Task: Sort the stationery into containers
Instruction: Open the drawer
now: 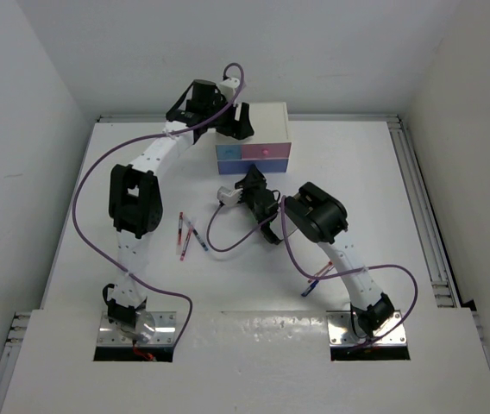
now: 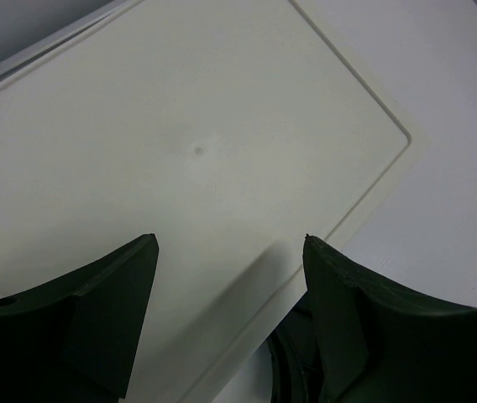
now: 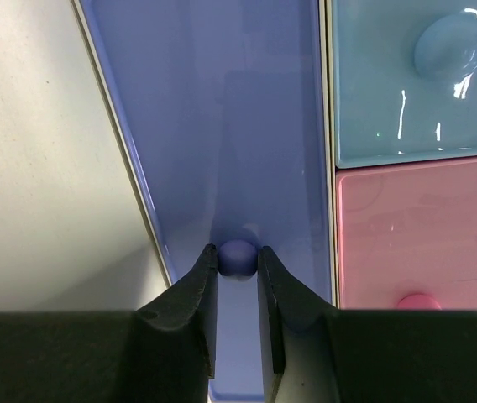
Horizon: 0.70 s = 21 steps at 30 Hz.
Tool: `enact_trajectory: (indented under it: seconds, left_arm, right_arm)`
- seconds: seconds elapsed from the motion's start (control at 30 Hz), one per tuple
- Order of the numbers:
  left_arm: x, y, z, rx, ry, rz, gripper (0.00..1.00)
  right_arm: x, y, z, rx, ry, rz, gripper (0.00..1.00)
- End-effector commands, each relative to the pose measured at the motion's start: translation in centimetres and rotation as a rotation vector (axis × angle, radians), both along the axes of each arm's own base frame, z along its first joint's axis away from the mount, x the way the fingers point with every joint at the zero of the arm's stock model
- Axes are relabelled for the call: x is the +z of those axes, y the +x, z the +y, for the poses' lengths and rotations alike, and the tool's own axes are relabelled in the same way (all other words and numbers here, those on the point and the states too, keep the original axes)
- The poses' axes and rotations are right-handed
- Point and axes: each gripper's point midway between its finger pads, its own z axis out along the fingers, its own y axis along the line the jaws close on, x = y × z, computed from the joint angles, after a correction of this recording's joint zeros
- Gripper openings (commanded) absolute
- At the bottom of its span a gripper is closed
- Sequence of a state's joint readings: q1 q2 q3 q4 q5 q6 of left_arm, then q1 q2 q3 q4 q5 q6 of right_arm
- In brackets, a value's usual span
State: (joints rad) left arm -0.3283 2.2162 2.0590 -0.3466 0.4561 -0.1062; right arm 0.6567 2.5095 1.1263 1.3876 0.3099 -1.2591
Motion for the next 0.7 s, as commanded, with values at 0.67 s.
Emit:
enact_trajectory:
  seconds: [0.67]
  left_arm:
    - [2.1, -0.1, -0.7, -0.002, -0.038, -0.035, 0.76]
  right_arm:
    - [1.1, -7.7, 1.3, 0.115, 0.041, -0.035, 0.0]
